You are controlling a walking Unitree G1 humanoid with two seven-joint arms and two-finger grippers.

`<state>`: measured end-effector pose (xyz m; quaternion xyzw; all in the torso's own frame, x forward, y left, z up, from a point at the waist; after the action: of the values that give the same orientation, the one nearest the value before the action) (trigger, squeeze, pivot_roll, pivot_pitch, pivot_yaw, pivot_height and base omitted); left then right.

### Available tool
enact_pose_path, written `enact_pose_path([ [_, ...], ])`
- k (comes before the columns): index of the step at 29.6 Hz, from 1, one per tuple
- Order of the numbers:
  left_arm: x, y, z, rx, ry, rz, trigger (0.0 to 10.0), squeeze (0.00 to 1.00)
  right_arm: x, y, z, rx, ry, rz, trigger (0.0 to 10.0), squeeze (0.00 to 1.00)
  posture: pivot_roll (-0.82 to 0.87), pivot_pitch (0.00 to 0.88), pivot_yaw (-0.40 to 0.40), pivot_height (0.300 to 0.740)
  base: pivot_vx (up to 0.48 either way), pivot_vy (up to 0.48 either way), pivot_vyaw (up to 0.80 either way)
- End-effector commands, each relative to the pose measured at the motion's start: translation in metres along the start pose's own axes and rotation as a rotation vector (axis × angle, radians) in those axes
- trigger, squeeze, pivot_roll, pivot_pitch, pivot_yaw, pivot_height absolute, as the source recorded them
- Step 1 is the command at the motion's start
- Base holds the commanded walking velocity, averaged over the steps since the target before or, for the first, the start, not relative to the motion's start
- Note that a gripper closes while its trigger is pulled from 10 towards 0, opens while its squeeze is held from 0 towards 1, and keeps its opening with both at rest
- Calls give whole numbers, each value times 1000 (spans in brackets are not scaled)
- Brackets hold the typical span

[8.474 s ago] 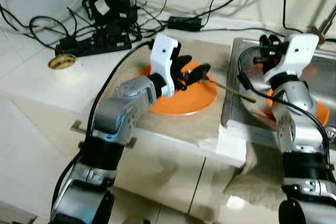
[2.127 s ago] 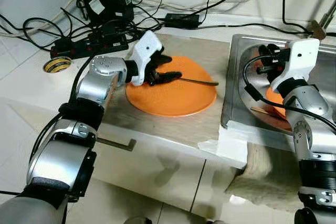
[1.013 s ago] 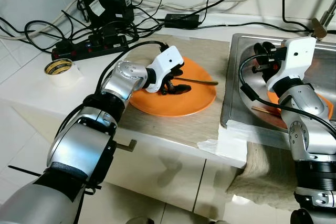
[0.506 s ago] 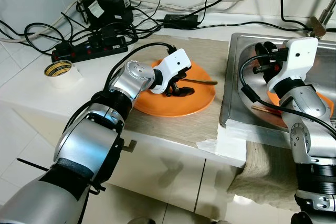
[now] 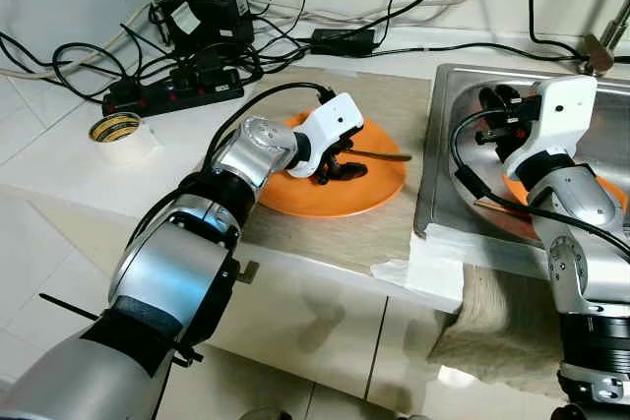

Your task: Kitchen organization

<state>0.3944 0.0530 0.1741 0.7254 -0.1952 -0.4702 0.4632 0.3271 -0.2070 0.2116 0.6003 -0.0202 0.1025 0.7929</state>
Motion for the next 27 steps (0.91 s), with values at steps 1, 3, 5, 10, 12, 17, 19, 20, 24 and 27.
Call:
enact_pose_path([
  [1,1,-19,0,-30,5,-87,0,0,-2,5,-2,-4,16,10,10000,0,-150,0,101,740,0,0,0],
  [3,1,-20,1,-40,4,-95,0,0,-2,5,-1,-5,16,9,10000,0,-150,0,101,740,0,0,0],
  [5,0,-21,0,-43,-2,-104,0,0,-1,5,-1,-6,16,9,10000,0,-150,0,101,740,0,0,0],
  [10,0,-22,0,-40,-7,-110,0,0,-1,6,-2,-6,15,9,10000,0,-148,0,104,740,0,0,0],
  [12,-1,-23,0,-33,-6,-114,0,0,-1,5,-2,-5,14,9,10000,0,-147,0,106,740,0,0,0],
  [17,-1,-21,-3,-15,26,-92,0,0,0,5,-1,-3,8,5,10000,0,-147,0,111,740,0,0,0],
  [19,-1,-20,-3,-15,31,-85,0,0,0,5,0,-3,7,6,10000,0,-147,0,111,740,0,0,0],
  [20,-1,-20,-3,-14,31,-80,0,0,0,5,0,-2,4,7,10000,0,-147,0,111,740,0,0,0],
  [24,0,-15,-3,-17,40,-47,0,0,1,6,1,2,-3,11,10000,0,-147,0,116,740,0,0,0],
  [27,-1,-10,-4,-16,45,-15,0,0,1,6,-1,5,-2,13,10000,0,-141,0,112,740,0,0,0],
])
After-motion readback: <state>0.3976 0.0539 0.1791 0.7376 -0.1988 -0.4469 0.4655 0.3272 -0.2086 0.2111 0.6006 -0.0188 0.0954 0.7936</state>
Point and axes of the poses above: a point about 5 cm out from each wrist's last joint towards the gripper, its own x axis pointing out of the wrist towards the gripper, its own y axis along the axis of the wrist's last joint, z = x × y, the point moved 1 cm from there along x, pointing out of the wrist towards the gripper, and after that the axes turned 9 degrees about -x, right-handed, at the moved point
